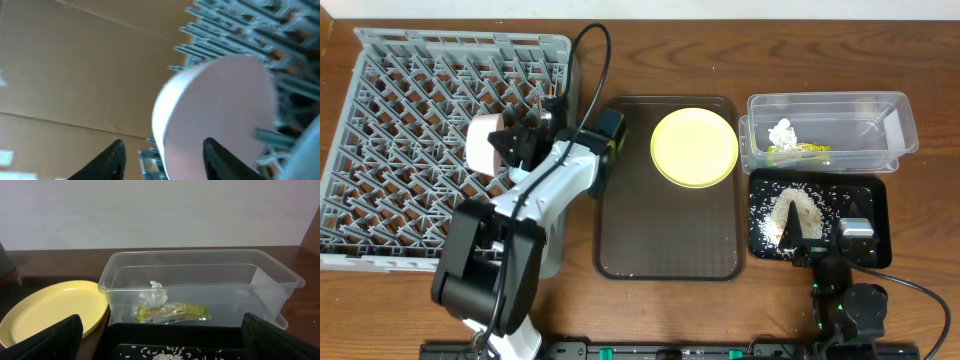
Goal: Sort waste into correct bins and load items into the dishwasher
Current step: 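Lower the pink-white bowl upright into the rack slots and release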
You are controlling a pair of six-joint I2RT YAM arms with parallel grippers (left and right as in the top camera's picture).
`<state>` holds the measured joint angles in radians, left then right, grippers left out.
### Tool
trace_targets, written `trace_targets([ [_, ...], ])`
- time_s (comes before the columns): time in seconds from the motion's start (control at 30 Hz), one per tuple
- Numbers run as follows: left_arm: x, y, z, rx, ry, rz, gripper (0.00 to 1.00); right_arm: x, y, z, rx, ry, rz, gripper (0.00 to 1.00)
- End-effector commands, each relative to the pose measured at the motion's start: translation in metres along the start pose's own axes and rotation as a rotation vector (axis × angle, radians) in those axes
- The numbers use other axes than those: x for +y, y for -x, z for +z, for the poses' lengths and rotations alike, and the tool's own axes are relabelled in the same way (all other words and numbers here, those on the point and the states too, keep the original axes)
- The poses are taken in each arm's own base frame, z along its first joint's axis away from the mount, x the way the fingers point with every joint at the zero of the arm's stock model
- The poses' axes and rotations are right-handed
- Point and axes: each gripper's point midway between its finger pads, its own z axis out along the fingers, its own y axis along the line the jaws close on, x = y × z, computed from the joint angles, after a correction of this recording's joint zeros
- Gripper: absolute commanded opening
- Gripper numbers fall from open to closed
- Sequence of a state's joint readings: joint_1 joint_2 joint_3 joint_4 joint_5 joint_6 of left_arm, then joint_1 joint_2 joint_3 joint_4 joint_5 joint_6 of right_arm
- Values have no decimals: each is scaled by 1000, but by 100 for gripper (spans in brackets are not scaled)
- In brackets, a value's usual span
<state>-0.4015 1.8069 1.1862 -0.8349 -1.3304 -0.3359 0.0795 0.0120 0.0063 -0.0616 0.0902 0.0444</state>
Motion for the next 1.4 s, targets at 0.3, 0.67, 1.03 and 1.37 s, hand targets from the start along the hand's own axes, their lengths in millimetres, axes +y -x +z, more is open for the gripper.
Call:
trace_targets([
  [0.3, -23, 32, -112, 76, -1083, -422, 59, -3, 0, 0, -3, -13, 11, 99],
  [0.67, -75, 42, -129, 147, -1233, -452, 52, -3, 0, 0, -3, -13, 11, 99],
  [1.03, 10, 69, -72, -19, -904, -583, 37, -3, 0, 0, -3, -13, 11, 99],
  [1.37, 23, 39, 34, 147, -691, -640, 36, -3, 0, 0, -3, -13, 11, 99],
])
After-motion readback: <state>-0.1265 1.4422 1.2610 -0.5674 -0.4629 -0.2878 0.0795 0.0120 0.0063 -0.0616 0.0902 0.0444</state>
